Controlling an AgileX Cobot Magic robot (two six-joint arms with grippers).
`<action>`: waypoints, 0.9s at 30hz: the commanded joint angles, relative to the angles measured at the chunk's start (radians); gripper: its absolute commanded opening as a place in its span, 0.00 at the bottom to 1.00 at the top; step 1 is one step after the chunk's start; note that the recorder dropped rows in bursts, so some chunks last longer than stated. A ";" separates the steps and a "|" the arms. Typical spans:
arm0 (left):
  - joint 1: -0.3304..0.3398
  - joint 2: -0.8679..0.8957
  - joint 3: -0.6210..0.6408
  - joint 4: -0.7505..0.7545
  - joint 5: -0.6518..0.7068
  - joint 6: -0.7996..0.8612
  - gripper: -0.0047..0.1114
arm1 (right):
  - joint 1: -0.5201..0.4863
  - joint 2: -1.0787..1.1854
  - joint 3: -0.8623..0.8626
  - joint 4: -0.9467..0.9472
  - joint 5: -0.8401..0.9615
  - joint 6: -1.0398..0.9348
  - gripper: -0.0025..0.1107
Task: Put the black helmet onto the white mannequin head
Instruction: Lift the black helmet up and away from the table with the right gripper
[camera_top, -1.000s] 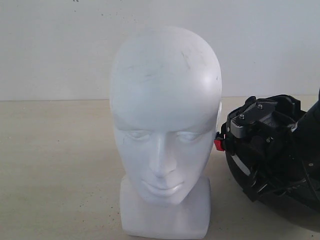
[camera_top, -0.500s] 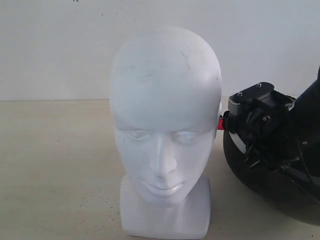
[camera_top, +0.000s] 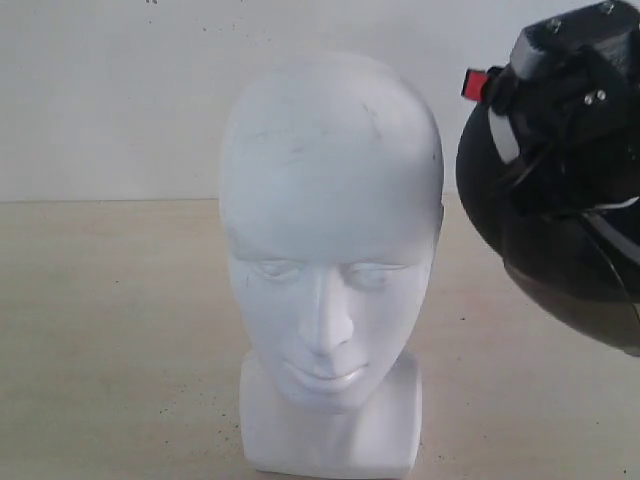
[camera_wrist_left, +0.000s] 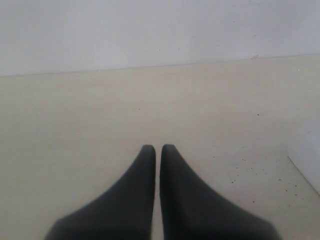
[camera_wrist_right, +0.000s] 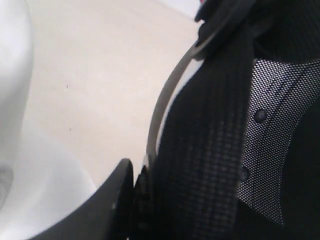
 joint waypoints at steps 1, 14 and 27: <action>-0.004 -0.004 0.003 0.000 0.000 0.003 0.08 | 0.000 -0.106 -0.021 -0.018 -0.212 -0.017 0.02; -0.004 -0.004 0.003 0.000 0.000 0.003 0.08 | 0.000 -0.298 -0.021 -0.013 -0.585 -0.011 0.02; -0.004 -0.004 0.003 0.000 0.000 0.003 0.08 | 0.000 -0.543 0.213 -0.064 -0.968 0.131 0.02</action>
